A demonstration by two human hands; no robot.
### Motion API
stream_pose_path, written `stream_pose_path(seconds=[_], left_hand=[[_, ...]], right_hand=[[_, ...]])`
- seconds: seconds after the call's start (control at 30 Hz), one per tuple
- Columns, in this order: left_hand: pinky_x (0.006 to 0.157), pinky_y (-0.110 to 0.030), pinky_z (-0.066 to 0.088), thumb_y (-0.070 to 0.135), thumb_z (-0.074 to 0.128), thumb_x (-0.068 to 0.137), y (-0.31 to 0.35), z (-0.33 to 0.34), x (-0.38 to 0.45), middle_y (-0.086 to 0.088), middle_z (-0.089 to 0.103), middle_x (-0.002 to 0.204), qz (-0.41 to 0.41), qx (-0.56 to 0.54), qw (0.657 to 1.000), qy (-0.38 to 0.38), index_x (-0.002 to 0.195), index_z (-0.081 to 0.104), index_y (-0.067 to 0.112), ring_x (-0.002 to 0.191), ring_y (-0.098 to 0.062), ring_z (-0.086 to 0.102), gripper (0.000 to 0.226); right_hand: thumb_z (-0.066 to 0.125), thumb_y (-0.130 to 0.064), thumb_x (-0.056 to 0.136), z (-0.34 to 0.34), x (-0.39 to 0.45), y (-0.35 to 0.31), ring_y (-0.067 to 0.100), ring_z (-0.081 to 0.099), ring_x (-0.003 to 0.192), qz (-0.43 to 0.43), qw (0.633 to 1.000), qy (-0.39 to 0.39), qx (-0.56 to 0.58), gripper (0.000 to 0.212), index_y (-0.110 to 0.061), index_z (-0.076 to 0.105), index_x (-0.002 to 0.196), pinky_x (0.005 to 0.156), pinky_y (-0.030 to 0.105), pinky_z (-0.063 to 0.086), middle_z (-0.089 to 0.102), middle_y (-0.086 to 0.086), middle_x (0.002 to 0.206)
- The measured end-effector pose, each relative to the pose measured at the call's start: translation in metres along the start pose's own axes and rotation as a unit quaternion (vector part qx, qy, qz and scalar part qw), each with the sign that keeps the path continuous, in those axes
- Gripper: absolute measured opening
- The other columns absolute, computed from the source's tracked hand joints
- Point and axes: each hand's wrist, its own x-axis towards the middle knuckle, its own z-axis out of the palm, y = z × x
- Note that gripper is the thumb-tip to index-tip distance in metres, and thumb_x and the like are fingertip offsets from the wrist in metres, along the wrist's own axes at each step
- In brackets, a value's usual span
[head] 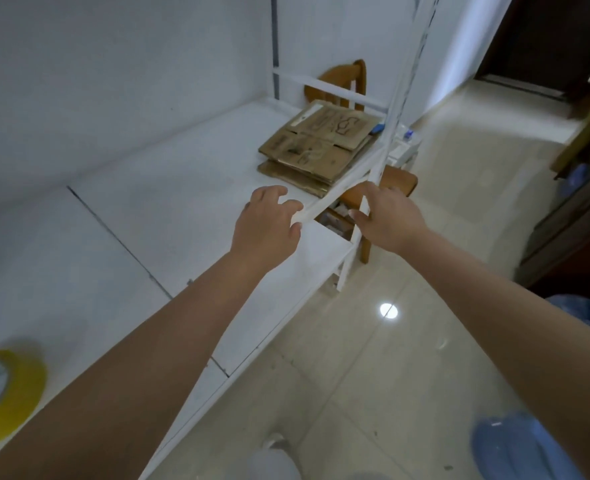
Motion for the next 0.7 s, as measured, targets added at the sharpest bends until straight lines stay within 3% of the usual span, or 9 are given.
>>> stream_pose_path(seconds=[0.13, 0.33, 0.47, 0.6, 0.7], left_hand=[[0.102, -0.037, 0.04, 0.031, 0.056, 0.096, -0.01, 0.013, 0.044, -0.004, 0.042, 0.144, -0.004, 0.016, 1.0, -0.012, 0.133, 0.057, 0.021, 0.136, -0.022, 0.031, 0.039], [0.103, -0.038, 0.036, 0.028, 0.054, 0.096, -0.028, 0.035, 0.102, -0.007, 0.043, 0.143, 0.0, 0.05, 0.998, -0.05, 0.132, 0.057, 0.019, 0.134, -0.026, 0.031, 0.037], [0.101, -0.038, 0.037, 0.026, 0.054, 0.095, -0.035, 0.056, 0.127, -0.008, 0.047, 0.138, -0.016, 0.038, 0.998, -0.054, 0.13, 0.058, 0.018, 0.13, -0.026, 0.034, 0.037], [0.103, -0.038, 0.035, 0.027, 0.055, 0.094, -0.046, 0.082, 0.147, -0.008, 0.047, 0.138, -0.027, 0.044, 0.997, -0.049, 0.128, 0.059, 0.018, 0.129, -0.027, 0.035, 0.036], [0.104, -0.039, 0.036, 0.027, 0.055, 0.093, -0.053, 0.096, 0.156, -0.007, 0.046, 0.14, -0.033, 0.04, 0.998, -0.041, 0.126, 0.061, 0.018, 0.13, -0.027, 0.034, 0.035]], right_hand=[[0.049, -0.033, 0.098, 0.012, 0.053, 0.008, 0.031, 0.052, 0.115, 0.02, 1.0, -0.011, 0.019, 0.046, -0.015, 0.042, 0.139, 0.084, 0.04, 0.048, 0.062, 0.014, 0.118], [0.049, -0.038, 0.099, 0.041, 0.104, 0.029, 0.032, 0.05, 0.12, 0.053, 0.998, -0.021, 0.031, 0.046, -0.015, 0.042, 0.138, 0.08, 0.036, 0.042, 0.06, 0.013, 0.124], [0.056, -0.049, 0.092, 0.059, 0.133, 0.039, 0.033, 0.043, 0.124, 0.026, 0.999, 0.003, -0.031, 0.057, -0.013, 0.045, 0.135, 0.095, 0.043, 0.042, 0.054, 0.012, 0.133], [0.064, -0.06, 0.08, 0.087, 0.166, 0.036, 0.034, 0.017, 0.146, -0.049, 0.995, 0.018, -0.079, 0.084, -0.017, 0.033, 0.144, 0.115, 0.051, 0.023, 0.026, 0.013, 0.157], [0.061, -0.063, 0.08, 0.107, 0.186, 0.038, 0.031, -0.002, 0.15, -0.064, 0.992, 0.003, -0.107, 0.097, -0.018, 0.016, 0.153, 0.119, 0.049, 0.006, 0.008, 0.012, 0.162]])
